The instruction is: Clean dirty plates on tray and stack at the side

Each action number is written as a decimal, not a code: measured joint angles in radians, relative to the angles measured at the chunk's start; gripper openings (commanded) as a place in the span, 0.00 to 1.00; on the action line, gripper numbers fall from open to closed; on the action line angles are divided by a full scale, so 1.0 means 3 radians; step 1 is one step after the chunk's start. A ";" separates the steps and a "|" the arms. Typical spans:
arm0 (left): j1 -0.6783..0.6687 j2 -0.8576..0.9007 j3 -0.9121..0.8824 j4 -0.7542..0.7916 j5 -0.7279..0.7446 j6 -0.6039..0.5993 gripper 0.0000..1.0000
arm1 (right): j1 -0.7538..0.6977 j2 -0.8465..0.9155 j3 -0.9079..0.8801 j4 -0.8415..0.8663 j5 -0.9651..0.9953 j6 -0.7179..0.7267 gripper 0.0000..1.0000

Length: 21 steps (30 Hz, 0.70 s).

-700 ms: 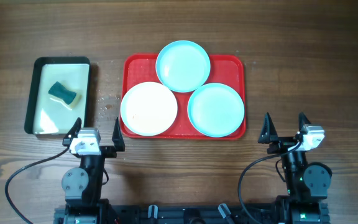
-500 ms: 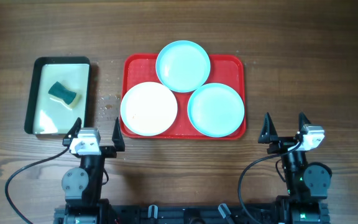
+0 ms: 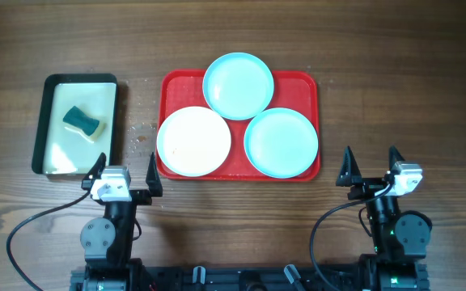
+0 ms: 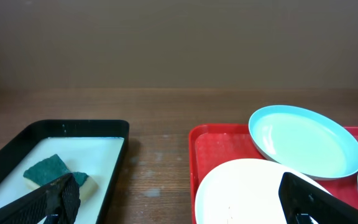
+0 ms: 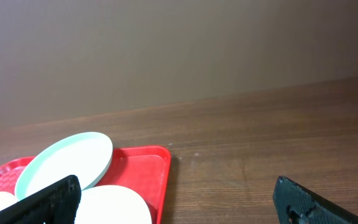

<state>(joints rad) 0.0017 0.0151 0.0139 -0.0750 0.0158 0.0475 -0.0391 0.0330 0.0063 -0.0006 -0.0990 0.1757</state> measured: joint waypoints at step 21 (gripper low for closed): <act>0.0000 0.0003 -0.0010 0.0280 0.1033 -0.0080 1.00 | 0.0000 0.0000 0.0000 0.0000 0.0000 0.0000 1.00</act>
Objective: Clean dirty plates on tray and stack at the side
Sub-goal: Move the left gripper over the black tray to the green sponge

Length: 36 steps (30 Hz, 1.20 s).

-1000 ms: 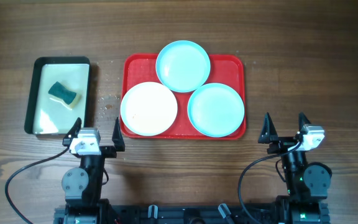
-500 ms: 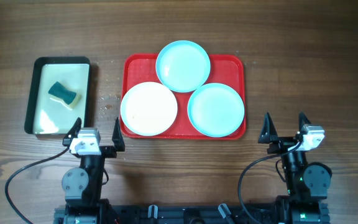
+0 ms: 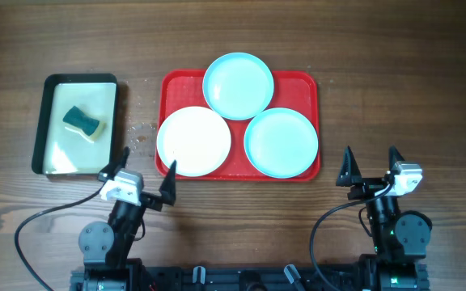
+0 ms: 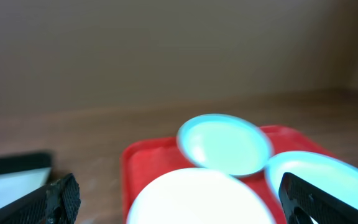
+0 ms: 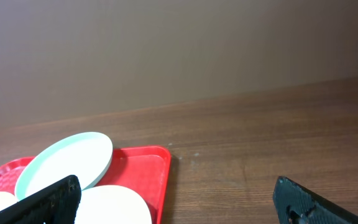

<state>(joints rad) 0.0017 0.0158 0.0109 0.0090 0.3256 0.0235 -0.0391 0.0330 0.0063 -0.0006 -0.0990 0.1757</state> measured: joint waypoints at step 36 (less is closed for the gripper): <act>0.0829 0.5390 0.5531 -0.3419 -0.0561 -0.0865 1.00 | 0.0000 0.0005 0.0000 0.0000 0.0013 0.0001 1.00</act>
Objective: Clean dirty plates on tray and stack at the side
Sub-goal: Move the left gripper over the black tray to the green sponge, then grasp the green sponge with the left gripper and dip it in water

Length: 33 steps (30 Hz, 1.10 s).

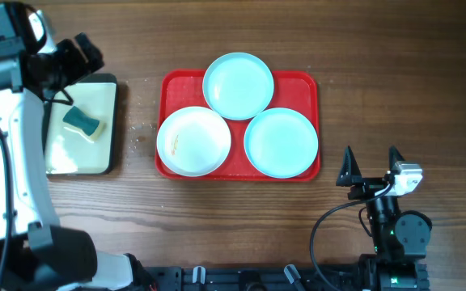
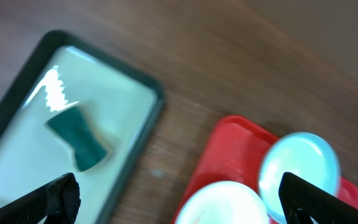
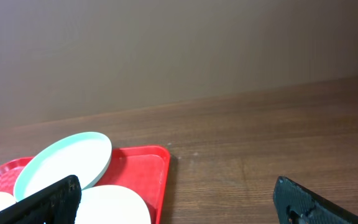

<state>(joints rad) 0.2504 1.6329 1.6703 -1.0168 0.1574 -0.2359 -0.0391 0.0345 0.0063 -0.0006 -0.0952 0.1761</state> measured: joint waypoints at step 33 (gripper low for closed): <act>0.0420 0.1682 -0.0121 0.0407 -0.0884 -0.0594 1.00 | 0.0000 0.0000 0.0000 0.0000 0.0000 0.0000 1.00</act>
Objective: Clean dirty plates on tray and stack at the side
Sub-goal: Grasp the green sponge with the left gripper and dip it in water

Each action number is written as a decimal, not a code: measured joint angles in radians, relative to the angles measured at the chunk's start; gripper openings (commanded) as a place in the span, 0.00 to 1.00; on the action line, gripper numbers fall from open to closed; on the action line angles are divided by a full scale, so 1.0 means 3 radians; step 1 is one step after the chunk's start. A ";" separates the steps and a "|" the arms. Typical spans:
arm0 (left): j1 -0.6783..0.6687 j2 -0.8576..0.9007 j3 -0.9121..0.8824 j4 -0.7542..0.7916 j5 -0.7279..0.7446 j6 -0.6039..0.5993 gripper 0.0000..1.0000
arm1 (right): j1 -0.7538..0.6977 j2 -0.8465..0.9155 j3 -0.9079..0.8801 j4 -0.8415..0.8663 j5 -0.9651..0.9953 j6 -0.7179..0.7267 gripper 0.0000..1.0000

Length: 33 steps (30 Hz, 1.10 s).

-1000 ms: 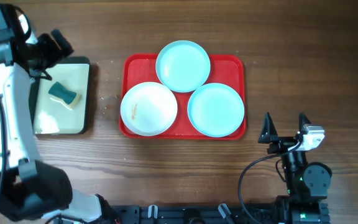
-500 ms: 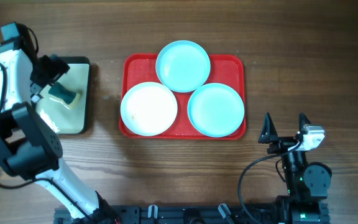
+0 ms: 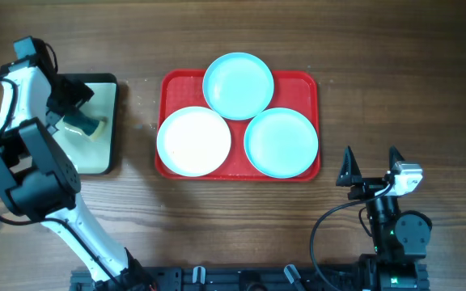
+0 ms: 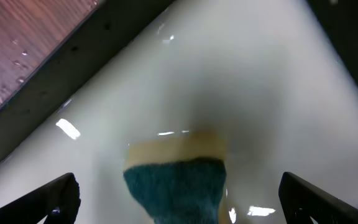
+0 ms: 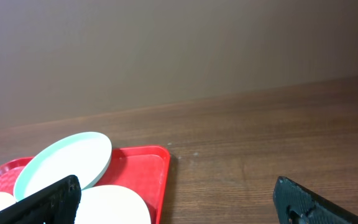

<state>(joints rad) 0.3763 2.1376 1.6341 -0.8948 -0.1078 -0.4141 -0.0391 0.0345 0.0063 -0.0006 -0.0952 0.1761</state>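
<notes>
Three plates lie on the red tray (image 3: 306, 81): a white one (image 3: 193, 141) at the front left, a light blue one (image 3: 238, 86) at the back and a light blue one (image 3: 281, 143) at the front right. A green and yellow sponge (image 4: 176, 180) lies in milky water in the black basin (image 3: 108, 158). My left gripper (image 4: 179, 202) is low inside the basin, open, one finger on either side of the sponge. My right gripper (image 5: 176, 202) is open and holds nothing, resting at the front right of the table (image 3: 427, 97), right of the tray.
In the overhead view the left arm (image 3: 23, 89) reaches along the table's left edge to the basin. Water drops speckle the wood between basin and tray. The right wrist view shows the tray's near corner (image 5: 160, 158) and bare wood beyond it.
My left gripper was high over the basin's far left corner, looking down on basin and tray; now it is down inside the basin with its open fingers astride the sponge. The right arm is unchanged.
Both grippers rested open at the table's front edge. The left one then pointed toward the tray. After that it was raised over the basin at the far left, and now sits low around the sponge. Plates and right gripper stayed put.
</notes>
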 measured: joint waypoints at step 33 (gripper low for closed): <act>0.0084 -0.0025 -0.0504 0.0750 0.0055 -0.0046 1.00 | 0.0000 0.0000 0.0000 0.0000 0.0000 -0.0001 1.00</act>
<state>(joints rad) 0.4015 2.1300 1.4830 -0.6697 -0.0914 -0.4278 -0.0391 0.0345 0.0063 -0.0006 -0.0952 0.1757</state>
